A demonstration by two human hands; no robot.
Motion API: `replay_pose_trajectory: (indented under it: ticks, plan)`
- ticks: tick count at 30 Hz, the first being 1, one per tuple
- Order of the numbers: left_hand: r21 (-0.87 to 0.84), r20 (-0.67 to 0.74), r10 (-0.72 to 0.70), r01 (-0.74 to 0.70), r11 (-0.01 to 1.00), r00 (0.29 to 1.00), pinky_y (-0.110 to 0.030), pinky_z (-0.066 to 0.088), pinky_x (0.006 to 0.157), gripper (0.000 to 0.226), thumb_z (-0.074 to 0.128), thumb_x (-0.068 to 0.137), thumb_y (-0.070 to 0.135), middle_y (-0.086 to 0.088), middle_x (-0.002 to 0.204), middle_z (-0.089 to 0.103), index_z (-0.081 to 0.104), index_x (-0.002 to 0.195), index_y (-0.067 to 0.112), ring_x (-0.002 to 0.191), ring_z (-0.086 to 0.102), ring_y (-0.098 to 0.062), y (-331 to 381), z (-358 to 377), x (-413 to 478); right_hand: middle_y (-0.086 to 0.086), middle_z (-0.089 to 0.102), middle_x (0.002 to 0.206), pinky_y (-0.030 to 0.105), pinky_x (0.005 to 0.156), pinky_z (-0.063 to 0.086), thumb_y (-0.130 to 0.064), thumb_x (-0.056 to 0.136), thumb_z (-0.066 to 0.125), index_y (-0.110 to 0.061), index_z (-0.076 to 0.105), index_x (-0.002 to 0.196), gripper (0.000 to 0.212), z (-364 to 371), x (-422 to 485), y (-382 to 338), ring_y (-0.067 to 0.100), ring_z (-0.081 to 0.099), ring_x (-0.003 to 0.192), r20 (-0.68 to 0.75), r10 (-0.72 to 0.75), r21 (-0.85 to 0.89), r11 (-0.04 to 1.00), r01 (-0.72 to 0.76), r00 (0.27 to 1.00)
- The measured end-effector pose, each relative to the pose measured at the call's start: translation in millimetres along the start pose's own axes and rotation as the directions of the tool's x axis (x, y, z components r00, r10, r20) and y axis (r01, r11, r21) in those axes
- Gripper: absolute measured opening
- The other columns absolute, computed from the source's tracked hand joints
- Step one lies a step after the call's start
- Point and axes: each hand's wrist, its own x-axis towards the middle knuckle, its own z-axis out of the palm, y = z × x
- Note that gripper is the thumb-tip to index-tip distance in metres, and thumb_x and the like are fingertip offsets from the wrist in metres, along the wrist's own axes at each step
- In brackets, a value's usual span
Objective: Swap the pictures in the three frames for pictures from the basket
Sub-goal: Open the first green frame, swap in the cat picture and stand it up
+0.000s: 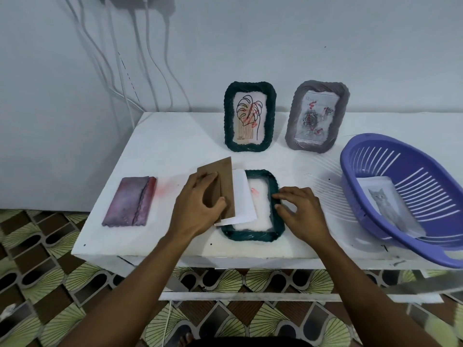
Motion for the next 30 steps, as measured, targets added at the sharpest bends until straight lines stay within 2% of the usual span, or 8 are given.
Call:
replay_pose_trajectory:
  ticks: [6, 10, 17, 21, 23, 25, 28, 30]
  plan:
    - [0.027, 0.038, 0.009, -0.010, 1.000, 0.999, -0.027, 0.040, 0.095, 0.067, 0.054, 0.076, 0.052, 0.009, 0.145, 0.039, 0.046, 0.139, 0.029, 0.124, 0.045, -0.015, -27, -11, 1, -0.009, 0.064, 0.117, 0.042, 0.087, 0.044, -0.033, 0.086, 0.063, -0.031, 0.066, 0.116, 0.030, -1, 0, -5, 0.019, 0.050, 0.106, -0.004, 0.023, 0.000, 1.000, -0.023, 1.000]
    - [0.248, 0.065, 0.006, -0.022, 0.969, 0.998, -0.041, 0.048, 0.094, 0.067, 0.047, 0.074, 0.055, -0.001, 0.145, 0.042, 0.048, 0.134, 0.024, 0.122, 0.046, -0.026, -43, -21, 2, -0.010, 0.061, 0.117, 0.038, 0.082, 0.042, -0.049, 0.086, 0.053, -0.037, 0.063, 0.120, 0.038, -2, 0, -8, 0.017, 0.048, 0.103, 0.036, -0.003, -0.070, 0.998, 0.006, 0.999]
    - [0.439, 0.122, 0.077, -0.123, 0.890, 0.990, -0.056, 0.036, 0.104, 0.057, 0.042, 0.078, 0.050, -0.011, 0.134, 0.052, 0.057, 0.122, 0.017, 0.117, 0.049, -0.036, -56, -22, 4, -0.007, 0.064, 0.116, 0.041, 0.088, 0.043, -0.020, 0.084, 0.068, -0.026, 0.069, 0.113, 0.029, 0, 0, -6, 0.019, 0.050, 0.105, 0.003, 0.030, -0.021, 0.999, -0.030, 1.000]
    - [0.360, 0.114, 0.134, -0.166, 0.918, 0.984, -0.048, 0.041, 0.098, 0.058, 0.037, 0.085, 0.060, -0.005, 0.130, 0.054, 0.063, 0.113, 0.016, 0.122, 0.045, -0.027, -34, -14, 5, -0.008, 0.063, 0.113, 0.041, 0.090, 0.041, -0.018, 0.085, 0.068, -0.025, 0.070, 0.110, 0.026, -1, -1, -8, 0.017, 0.050, 0.105, -0.004, 0.045, 0.004, 0.999, -0.045, 0.999]
    - [0.339, 0.130, 0.044, -0.086, 0.937, 0.991, -0.044, 0.039, 0.099, 0.069, 0.032, 0.082, 0.073, -0.002, 0.130, 0.053, 0.066, 0.105, 0.017, 0.122, 0.043, -0.024, -18, -2, 6, -0.008, 0.063, 0.113, 0.041, 0.090, 0.041, -0.019, 0.085, 0.067, -0.025, 0.070, 0.110, 0.025, -1, -1, -8, 0.018, 0.050, 0.105, -0.004, 0.046, 0.004, 0.999, -0.046, 0.999]
    - [0.300, 0.109, -0.063, 0.028, 0.954, 0.992, -0.045, 0.040, 0.098, 0.074, 0.039, 0.074, 0.078, -0.002, 0.129, 0.052, 0.064, 0.108, 0.017, 0.122, 0.041, -0.025, -9, 9, 8, -0.008, 0.064, 0.113, 0.041, 0.089, 0.042, -0.020, 0.085, 0.067, -0.026, 0.070, 0.110, 0.025, -2, -1, -7, 0.018, 0.051, 0.105, -0.004, 0.046, 0.011, 0.999, -0.046, 0.999]
    - [0.170, 0.048, -0.116, 0.107, 0.980, 0.992, -0.047, 0.043, 0.094, 0.053, 0.069, 0.074, 0.056, -0.002, 0.121, 0.054, 0.057, 0.111, 0.020, 0.117, 0.045, -0.025, -4, 21, 9, -0.007, 0.064, 0.112, 0.039, 0.088, 0.042, -0.021, 0.085, 0.067, -0.026, 0.070, 0.110, 0.025, -2, -2, -8, 0.020, 0.052, 0.105, -0.007, 0.047, 0.016, 0.999, -0.047, 0.999]
    - [0.005, 0.016, -0.136, 0.136, 0.991, 0.991, -0.039, 0.050, 0.084, 0.040, 0.075, 0.078, 0.037, -0.001, 0.110, 0.060, 0.054, 0.108, 0.019, 0.105, 0.054, -0.023, 1, 21, 8, -0.008, 0.065, 0.112, 0.040, 0.089, 0.043, -0.021, 0.085, 0.067, -0.026, 0.070, 0.109, 0.025, -2, -2, -8, 0.019, 0.052, 0.104, -0.014, 0.050, 0.021, 0.999, -0.050, 0.999]
